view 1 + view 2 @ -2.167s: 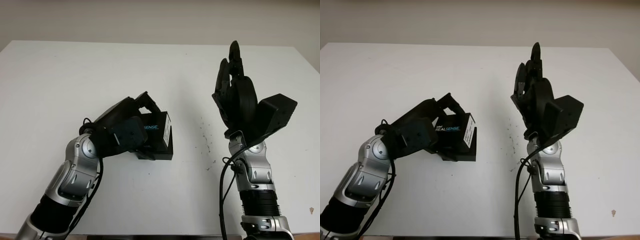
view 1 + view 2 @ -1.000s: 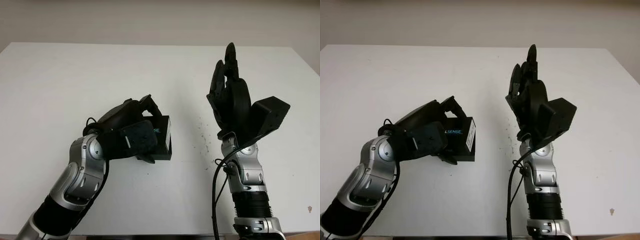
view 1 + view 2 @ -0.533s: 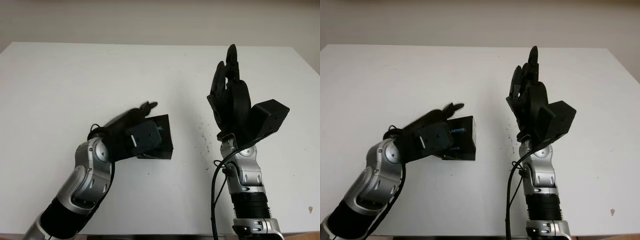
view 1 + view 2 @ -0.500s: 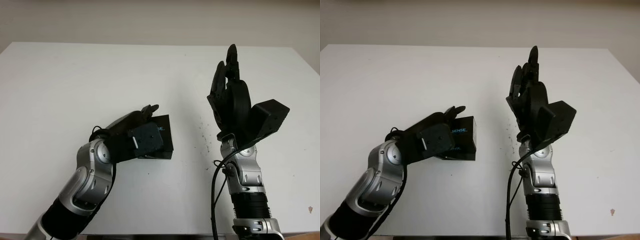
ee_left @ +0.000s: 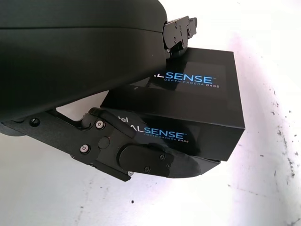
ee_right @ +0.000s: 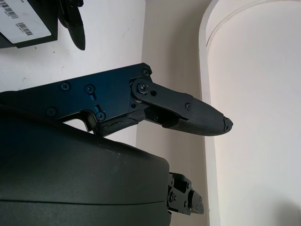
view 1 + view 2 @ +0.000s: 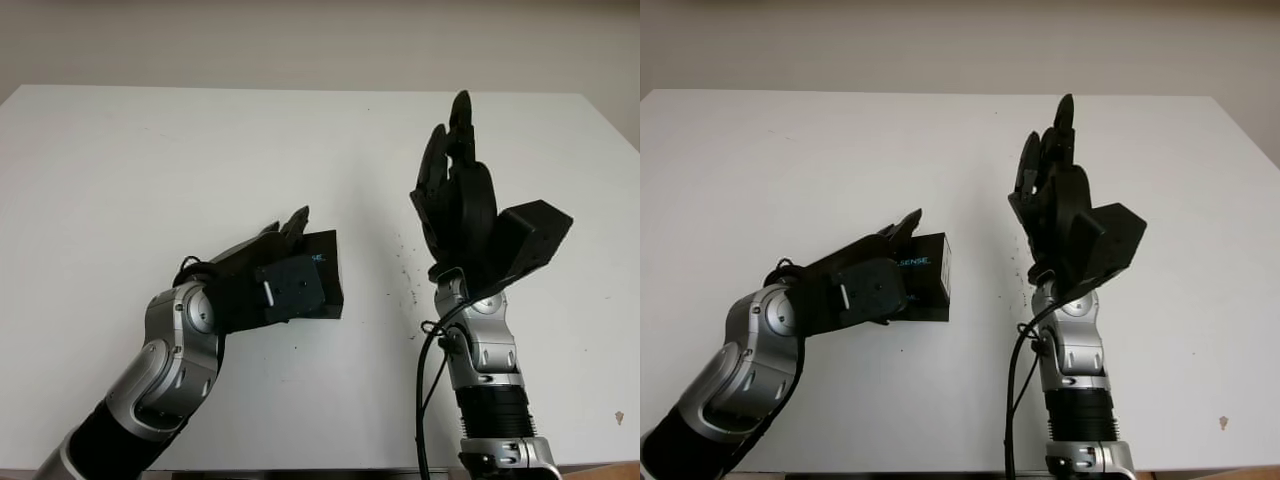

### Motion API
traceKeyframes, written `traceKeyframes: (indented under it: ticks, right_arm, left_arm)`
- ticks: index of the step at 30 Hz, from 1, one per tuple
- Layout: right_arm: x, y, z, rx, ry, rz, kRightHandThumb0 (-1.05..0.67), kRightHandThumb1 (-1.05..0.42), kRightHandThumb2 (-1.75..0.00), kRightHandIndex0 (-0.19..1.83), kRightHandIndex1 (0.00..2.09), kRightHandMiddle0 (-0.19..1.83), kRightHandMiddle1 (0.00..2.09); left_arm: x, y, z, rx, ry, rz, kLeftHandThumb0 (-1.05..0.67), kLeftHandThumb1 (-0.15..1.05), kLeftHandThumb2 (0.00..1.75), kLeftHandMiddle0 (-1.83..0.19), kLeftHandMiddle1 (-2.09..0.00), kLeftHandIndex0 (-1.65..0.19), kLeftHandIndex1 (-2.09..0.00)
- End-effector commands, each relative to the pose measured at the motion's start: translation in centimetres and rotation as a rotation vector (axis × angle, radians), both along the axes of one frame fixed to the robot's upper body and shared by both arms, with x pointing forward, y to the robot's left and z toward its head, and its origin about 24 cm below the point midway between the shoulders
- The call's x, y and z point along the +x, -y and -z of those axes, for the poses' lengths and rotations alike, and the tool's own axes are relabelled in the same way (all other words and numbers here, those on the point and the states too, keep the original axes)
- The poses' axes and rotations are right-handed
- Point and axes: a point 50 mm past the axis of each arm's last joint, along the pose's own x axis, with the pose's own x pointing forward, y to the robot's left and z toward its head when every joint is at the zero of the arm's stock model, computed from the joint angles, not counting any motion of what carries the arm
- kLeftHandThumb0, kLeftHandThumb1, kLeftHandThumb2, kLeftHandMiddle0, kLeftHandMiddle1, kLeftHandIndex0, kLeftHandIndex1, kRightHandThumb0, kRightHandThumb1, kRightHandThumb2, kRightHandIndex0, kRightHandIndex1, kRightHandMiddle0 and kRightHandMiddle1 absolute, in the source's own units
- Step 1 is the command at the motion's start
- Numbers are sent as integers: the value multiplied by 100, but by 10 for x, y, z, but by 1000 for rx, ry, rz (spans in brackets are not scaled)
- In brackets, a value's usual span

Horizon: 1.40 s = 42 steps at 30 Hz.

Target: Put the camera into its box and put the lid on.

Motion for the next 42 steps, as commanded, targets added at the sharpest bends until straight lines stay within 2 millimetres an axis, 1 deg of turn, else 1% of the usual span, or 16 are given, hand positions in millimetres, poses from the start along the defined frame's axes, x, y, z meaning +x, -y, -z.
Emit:
traceKeyframes:
  ticks: [1,7,10,16,21,26,33,36,42]
  right_arm:
    - [0,-2,-1,9,7,-2,-63,-105,-68,-18,3,-16,2]
    - [1,-6,1,10,10,-11,-63,-105,-68,-17,4,-16,2]
    - [1,-9,2,6,4,-21,-63,-105,-65,-15,5,-14,2]
    - [0,-15,5,0,-3,-33,-62,-105,-65,-13,6,-13,2]
    - [0,-17,7,2,-9,-38,-64,-105,-63,-13,6,-12,3]
    - [0,-16,7,-4,-7,-37,-64,-105,-64,-12,6,-11,3]
    - [-2,-11,8,-12,-15,-41,-62,-105,-64,-12,6,-11,3]
    - [-2,-7,8,-26,-15,-59,-62,-105,-66,-13,6,-11,2]
    - [-3,-1,9,-41,-16,-77,-62,-105,-66,-14,5,-12,1]
  left_arm:
    - [-2,3,-6,7,27,38,-61,105,38,19,0,19,0]
    - [-8,1,-8,58,90,105,-61,105,39,19,0,19,0]
    - [-14,3,-10,111,147,150,-64,105,43,19,0,19,0]
    - [-21,9,-14,187,197,193,-68,105,54,19,0,19,0]
    - [-24,13,-10,209,211,186,-68,105,57,19,0,19,0]
    - [-25,13,-7,218,208,171,-68,105,58,19,0,19,0]
    - [-26,3,0,276,240,138,-68,105,60,19,0,19,0]
    - [-27,-3,4,298,229,103,-69,105,62,19,0,19,0]
    - [-29,-8,7,303,243,61,-67,105,59,19,0,19,0]
